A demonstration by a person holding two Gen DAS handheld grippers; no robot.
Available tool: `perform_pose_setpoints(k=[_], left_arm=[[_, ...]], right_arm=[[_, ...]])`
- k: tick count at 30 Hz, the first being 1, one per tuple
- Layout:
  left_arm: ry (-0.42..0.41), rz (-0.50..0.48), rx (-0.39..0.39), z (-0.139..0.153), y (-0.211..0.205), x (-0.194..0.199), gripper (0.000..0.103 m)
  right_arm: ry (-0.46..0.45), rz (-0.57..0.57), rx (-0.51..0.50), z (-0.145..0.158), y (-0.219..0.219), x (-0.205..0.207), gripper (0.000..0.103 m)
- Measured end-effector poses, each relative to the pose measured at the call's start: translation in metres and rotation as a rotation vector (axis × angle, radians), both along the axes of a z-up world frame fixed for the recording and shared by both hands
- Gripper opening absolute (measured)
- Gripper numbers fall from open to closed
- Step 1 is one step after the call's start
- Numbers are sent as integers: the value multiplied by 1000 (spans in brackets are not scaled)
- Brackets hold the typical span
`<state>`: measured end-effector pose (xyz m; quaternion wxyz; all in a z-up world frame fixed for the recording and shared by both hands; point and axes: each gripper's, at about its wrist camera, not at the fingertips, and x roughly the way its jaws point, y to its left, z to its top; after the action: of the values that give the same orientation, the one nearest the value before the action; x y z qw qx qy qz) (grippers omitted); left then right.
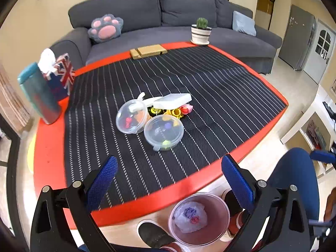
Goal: Collect trash
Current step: 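Move both grippers back up over the table, then grasp the clear round container with the yellow toy using the left gripper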
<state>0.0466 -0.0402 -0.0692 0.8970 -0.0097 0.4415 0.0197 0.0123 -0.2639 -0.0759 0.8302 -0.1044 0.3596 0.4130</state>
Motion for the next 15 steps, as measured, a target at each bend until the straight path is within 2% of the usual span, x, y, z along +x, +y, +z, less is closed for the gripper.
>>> perform_pose_setpoints(k=[4, 8, 11, 15], left_arm=[[48, 14, 2, -11, 2, 23, 95], [115, 52, -37, -24, 11, 47, 95], [145, 75, -71, -32, 15, 58, 95], [164, 91, -71, -38, 16, 67, 95]], right_arm=[[5, -12, 1, -2, -6, 4, 100], [12, -17, -2, -4, -8, 6, 100], [14, -20, -5, -6, -11, 7, 100], [20, -32, -4, -7, -17, 11, 100]])
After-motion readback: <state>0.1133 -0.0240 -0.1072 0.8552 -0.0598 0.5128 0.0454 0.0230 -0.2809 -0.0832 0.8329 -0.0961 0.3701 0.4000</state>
